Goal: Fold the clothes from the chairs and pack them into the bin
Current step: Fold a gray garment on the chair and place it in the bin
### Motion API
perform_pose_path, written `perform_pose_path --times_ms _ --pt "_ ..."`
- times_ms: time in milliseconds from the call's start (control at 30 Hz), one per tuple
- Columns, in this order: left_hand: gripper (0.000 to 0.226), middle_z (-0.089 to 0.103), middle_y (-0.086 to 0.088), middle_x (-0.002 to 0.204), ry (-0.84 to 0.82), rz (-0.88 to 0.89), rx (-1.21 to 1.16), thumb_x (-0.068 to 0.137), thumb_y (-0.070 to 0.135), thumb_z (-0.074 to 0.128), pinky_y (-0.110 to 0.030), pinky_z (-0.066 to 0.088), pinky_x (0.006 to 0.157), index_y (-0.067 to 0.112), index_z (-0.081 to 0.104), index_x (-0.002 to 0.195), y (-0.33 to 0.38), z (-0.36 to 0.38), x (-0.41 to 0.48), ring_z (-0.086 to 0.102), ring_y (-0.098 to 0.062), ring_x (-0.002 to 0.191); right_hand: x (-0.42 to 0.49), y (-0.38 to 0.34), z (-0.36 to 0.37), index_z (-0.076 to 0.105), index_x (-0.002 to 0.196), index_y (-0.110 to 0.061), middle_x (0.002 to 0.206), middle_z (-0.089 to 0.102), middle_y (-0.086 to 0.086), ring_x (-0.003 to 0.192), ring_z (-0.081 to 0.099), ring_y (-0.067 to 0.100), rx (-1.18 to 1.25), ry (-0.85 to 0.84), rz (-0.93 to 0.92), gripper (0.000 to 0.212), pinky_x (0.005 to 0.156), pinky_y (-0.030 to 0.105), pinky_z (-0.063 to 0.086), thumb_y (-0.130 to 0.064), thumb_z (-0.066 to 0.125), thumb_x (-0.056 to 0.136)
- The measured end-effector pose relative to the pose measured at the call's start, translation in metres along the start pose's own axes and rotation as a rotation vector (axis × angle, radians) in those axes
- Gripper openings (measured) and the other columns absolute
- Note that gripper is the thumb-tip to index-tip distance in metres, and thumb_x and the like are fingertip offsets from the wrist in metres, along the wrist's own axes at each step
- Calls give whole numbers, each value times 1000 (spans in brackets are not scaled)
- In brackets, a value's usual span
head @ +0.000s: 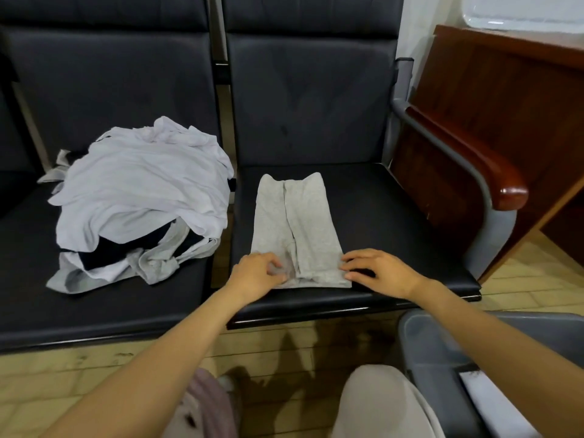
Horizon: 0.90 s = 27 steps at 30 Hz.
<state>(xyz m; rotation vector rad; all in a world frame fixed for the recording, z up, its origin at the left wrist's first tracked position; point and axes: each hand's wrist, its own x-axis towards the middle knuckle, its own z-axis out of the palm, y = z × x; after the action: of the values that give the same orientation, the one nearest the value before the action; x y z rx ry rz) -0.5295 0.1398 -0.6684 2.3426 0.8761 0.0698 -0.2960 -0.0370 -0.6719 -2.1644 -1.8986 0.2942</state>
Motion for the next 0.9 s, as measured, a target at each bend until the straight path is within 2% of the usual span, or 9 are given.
perform_pose_path --times_ms 100,167,267,400,500,600,667,767,900 --pt "38 53 1 111 -75 100 48 79 41 74 -30 40 97 27 63 113 -17 -10 -4 47 -14 109 -4 -12 -5 64 123 -23 129 60 -6 121 51 9 -39 27 -39 56 107 33 41 -62 43 89" --pt "38 53 0 116 -82 180 134 83 33 72 -27 37 98 22 62 118 -25 -16 -8 45 -15 112 -3 -22 -1 59 129 -25 133 56 -8 124 47 8 -61 -24 -94 43 109 29 37 -46 55 92" --pt "27 56 0 117 7 264 202 91 24 63 -22 39 95 15 62 117 -31 -17 -13 51 -15 110 -5 -26 6 56 133 -24 139 51 -5 128 46 12 -114 -55 -95 38 108 27 37 -34 54 96" --pt "23 56 -3 119 105 308 327 95 12 51 -26 44 90 11 60 117 -29 -12 -17 53 -17 110 -9 -21 5 57 131 -19 139 52 -1 126 49 15 -203 -33 -12 33 106 27 39 -23 49 99" --pt "22 60 -6 109 147 290 321 92 7 50 -29 45 85 7 63 110 -24 -10 -19 57 -23 103 -9 -29 4 58 126 -18 127 57 1 111 57 17 -167 -9 97 30 96 28 46 -20 47 99" --pt "8 56 -1 76 271 244 40 85 8 54 -26 39 65 13 59 82 -15 -16 -22 53 -15 70 -11 -40 -4 61 111 -15 99 58 -1 82 57 15 42 95 180 18 73 22 46 -17 52 95" --pt "10 48 2 65 266 186 -235 84 11 56 -21 33 58 15 55 75 -7 -27 -27 42 -9 60 -15 -45 -15 61 97 -16 86 58 2 73 55 17 172 140 153 8 67 23 43 -14 55 92" --pt "9 52 1 69 162 222 -535 77 22 52 -21 34 63 17 59 76 5 -45 -35 45 -9 67 -17 -53 -40 60 89 -16 85 60 7 77 57 22 294 125 101 9 67 33 46 -11 53 90" --pt "13 59 0 82 179 198 -717 82 16 49 -23 43 73 16 62 80 14 -54 -26 54 -10 78 3 -62 -69 60 93 -23 91 62 1 80 58 17 352 123 52 13 68 27 46 -13 52 92"
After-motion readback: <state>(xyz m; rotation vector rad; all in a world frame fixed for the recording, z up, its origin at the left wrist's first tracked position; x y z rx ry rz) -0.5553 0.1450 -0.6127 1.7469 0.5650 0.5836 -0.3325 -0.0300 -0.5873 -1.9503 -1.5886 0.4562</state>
